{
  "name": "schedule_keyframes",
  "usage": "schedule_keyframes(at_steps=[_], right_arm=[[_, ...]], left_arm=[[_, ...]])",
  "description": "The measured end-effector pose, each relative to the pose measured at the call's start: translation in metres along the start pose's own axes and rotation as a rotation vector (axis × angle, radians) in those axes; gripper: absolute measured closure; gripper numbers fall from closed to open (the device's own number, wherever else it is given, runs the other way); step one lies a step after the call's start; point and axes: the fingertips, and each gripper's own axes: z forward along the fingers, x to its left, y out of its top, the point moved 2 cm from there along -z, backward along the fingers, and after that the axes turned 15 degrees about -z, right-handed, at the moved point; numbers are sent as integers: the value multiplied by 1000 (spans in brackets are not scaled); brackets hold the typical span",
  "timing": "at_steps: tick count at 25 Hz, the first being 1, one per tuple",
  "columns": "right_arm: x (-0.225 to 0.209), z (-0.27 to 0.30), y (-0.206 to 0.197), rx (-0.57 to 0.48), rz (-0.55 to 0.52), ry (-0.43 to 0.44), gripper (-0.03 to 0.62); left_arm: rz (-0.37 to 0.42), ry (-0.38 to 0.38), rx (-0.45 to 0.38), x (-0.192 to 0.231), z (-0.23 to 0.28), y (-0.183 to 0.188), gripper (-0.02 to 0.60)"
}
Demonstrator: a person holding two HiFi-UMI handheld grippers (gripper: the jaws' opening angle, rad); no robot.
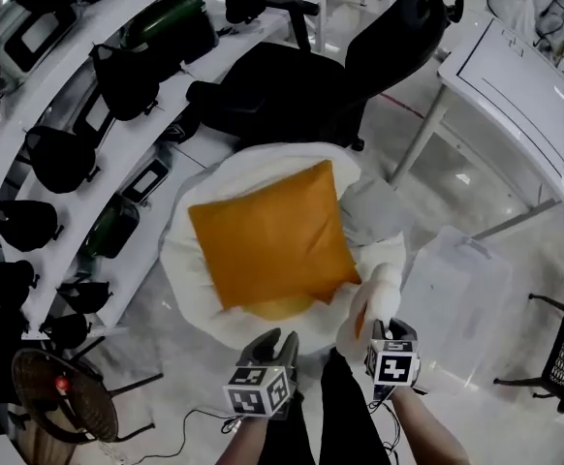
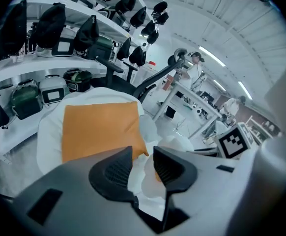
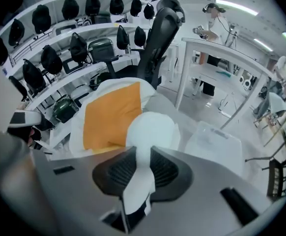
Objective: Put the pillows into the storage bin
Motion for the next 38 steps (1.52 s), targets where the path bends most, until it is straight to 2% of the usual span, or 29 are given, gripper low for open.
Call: schedule_keyframes(at_steps=[8,23,30,38], right_arm=[[-6,-57,-27,-35,116,-27,517],[-81,-133,-102,-70,381,-211,517],[-118,-163,-150,-58,506,-304,517],[-156,-174,-212,4,614,-390,516]], left_arm=[[99,-70,79,-38,5,-14,451],[338,-261,251,-156,53,-60,453],[443,-329,337,-204,66,-96,453],[516,-377,407,-245,80,-130,453]])
